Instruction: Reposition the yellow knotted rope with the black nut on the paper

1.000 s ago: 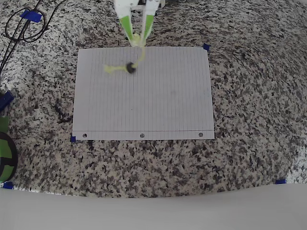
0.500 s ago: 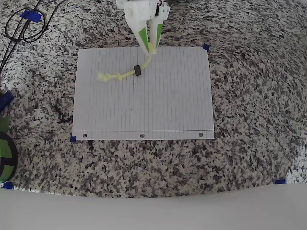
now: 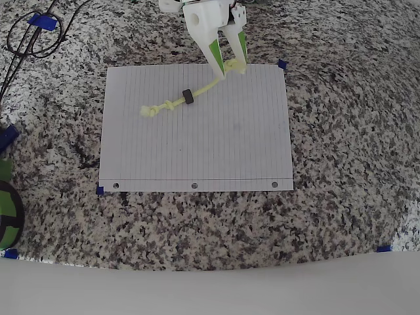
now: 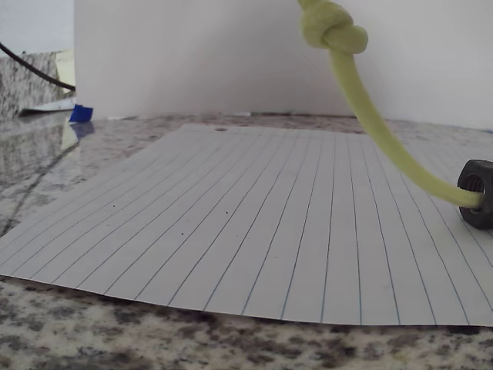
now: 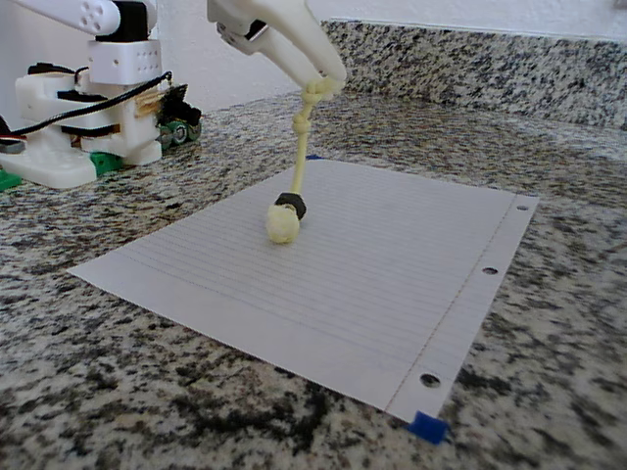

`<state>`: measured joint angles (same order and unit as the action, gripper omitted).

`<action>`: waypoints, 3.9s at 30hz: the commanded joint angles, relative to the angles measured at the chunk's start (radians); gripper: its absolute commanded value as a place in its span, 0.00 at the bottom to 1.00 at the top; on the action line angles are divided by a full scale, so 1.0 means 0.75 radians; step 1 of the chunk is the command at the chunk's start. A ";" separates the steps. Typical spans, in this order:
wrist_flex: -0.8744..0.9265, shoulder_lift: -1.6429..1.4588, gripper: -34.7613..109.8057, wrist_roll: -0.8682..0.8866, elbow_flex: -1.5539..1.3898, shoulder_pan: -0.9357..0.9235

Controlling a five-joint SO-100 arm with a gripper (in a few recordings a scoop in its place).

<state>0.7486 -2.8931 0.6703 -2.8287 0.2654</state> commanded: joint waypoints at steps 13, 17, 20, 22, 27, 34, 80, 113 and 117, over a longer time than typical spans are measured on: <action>-0.350 0.018 0.72 -0.350 0.010 0.110; -0.419 0.033 0.70 -0.550 0.027 0.067; -0.417 0.063 0.66 -0.732 0.025 -0.004; -0.417 0.098 0.65 -0.832 0.027 -0.070; -0.421 0.233 0.62 -1.219 0.080 -0.237; -0.186 0.528 0.62 -1.794 0.354 -0.387; 0.254 1.626 0.48 -1.401 1.088 -0.599; 0.202 1.757 0.49 -1.344 1.088 -0.628; 0.221 1.759 0.49 -1.354 1.088 -0.628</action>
<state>0.9035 -1.5723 -0.3482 -2.0448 -0.2117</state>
